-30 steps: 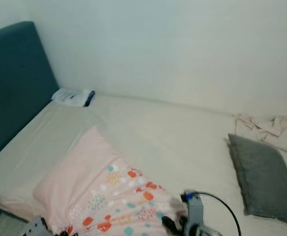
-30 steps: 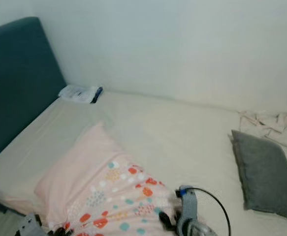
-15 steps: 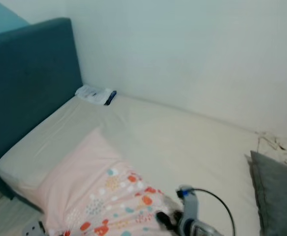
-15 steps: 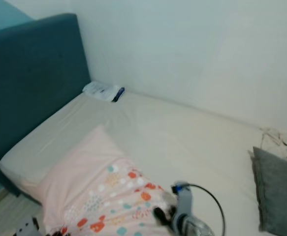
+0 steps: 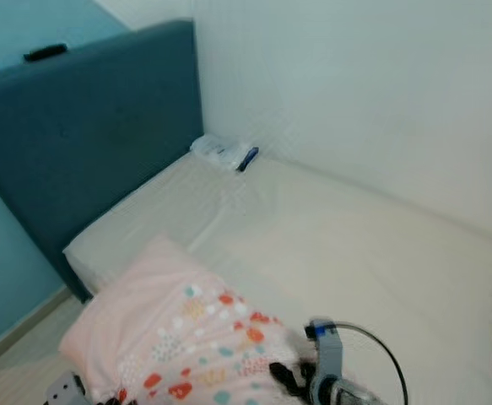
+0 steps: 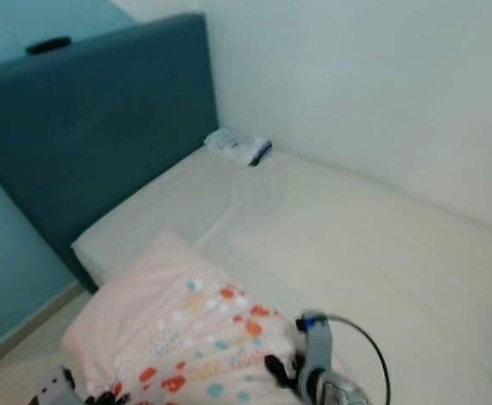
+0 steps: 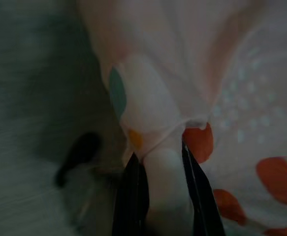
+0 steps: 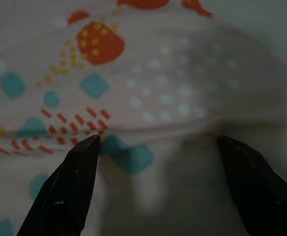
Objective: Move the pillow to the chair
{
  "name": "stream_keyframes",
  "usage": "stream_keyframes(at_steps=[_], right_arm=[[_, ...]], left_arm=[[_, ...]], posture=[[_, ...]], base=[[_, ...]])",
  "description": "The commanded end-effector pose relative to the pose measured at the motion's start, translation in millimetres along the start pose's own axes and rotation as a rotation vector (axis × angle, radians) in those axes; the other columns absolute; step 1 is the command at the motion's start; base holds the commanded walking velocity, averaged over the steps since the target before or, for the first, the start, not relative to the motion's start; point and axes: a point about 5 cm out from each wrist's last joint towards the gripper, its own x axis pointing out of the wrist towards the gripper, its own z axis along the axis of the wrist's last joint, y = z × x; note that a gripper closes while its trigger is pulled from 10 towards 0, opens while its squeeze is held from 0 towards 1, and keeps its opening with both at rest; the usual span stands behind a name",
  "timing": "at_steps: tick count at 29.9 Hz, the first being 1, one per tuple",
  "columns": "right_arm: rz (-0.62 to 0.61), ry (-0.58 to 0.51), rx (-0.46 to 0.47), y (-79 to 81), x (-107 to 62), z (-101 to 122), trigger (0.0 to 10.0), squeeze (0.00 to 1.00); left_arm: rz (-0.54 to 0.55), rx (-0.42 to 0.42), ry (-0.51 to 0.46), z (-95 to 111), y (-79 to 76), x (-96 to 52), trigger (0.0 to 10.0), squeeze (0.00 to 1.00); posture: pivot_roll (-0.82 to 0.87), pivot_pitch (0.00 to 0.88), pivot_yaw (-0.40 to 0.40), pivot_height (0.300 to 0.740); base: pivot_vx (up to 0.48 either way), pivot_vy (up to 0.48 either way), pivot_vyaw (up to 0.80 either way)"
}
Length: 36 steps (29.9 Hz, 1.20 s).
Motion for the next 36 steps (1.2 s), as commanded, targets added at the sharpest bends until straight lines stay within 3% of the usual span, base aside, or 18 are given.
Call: stream_keyframes(at_steps=[1,3,4,6,9,10,12,18,22,24,27,36], right_arm=[[0.034,-0.015,0.013,7.8,3.6,2,10.0,0.00],[0.039,-0.018,0.010,9.2,4.3,4,10.0,0.00],[0.049,-0.026,0.007,12.0,6.0,7,10.0,0.00],[0.049,-0.026,0.007,12.0,6.0,7,10.0,0.00],[0.072,-0.051,0.005,18.1,9.2,15,10.0,0.00],[0.082,-0.062,0.004,19.9,10.1,18,10.0,0.00],[0.084,-0.066,0.005,20.3,10.3,19,10.0,0.00],[0.114,-0.087,0.003,25.0,12.1,25,10.0,0.00],[0.144,-0.098,0.005,30.2,13.9,29,10.0,0.00],[0.176,-0.102,0.008,34.7,15.2,31,10.0,0.00],[0.216,-0.094,0.014,39.0,15.9,29,10.0,0.00],[0.270,-0.059,0.007,42.4,14.9,19,10.0,0.00]], left_arm=[[-0.035,-0.004,-0.090,20,-7.5,3.9,10.0,0.00],[-0.064,-0.010,-0.120,28,-15.3,6.2,10.0,0.00],[-0.125,-0.023,-0.187,47,-32.8,10.3,10.0,0.00],[-0.125,-0.023,-0.187,47,-32.8,10.3,10.0,0.00],[-0.289,-0.048,-0.356,94,-76.2,12.6,10.0,0.00],[-0.358,-0.065,-0.425,113,-94.0,10.2,10.0,0.00],[-0.379,-0.074,-0.448,120,-99.5,9.0,10.0,0.00],[-0.616,-0.118,-0.646,166,-152.9,-13.3,10.0,0.00],[-0.675,-0.114,-0.723,181,-166.0,-25.3,10.0,0.00],[-0.697,-0.139,-0.752,188,-167.7,-31.1,10.0,0.00],[-0.685,-0.112,-0.765,188,-165.7,-32.4,10.0,0.00],[-0.657,0.003,-0.789,164,-160.1,-44.3,10.0,0.00]], posture=[[-0.06,0.066,-0.037,0.740],[-0.06,0.066,-0.037,0.740],[-0.06,0.068,-0.037,0.740],[-0.06,0.068,-0.037,0.740],[-0.06,0.067,-0.037,0.740],[-0.06,0.067,-0.037,0.740],[-0.06,0.067,-0.037,0.740],[-0.06,0.067,-0.036,0.740],[-0.05,0.067,-0.037,0.740],[-0.05,0.068,-0.037,0.740],[-0.05,0.069,-0.037,0.740],[-0.05,0.077,-0.036,0.740]], base=[[0.000,0.000,0.74],[0.000,0.000,0.74],[0.000,0.000,0.74],[0.000,0.000,0.74],[0.000,0.000,0.73],[0.000,0.000,0.73],[0.000,0.000,0.73],[0.000,0.000,0.73],[0.000,0.000,0.73],[0.000,0.000,0.73],[0.000,0.000,0.73],[0.000,0.000,0.73]])
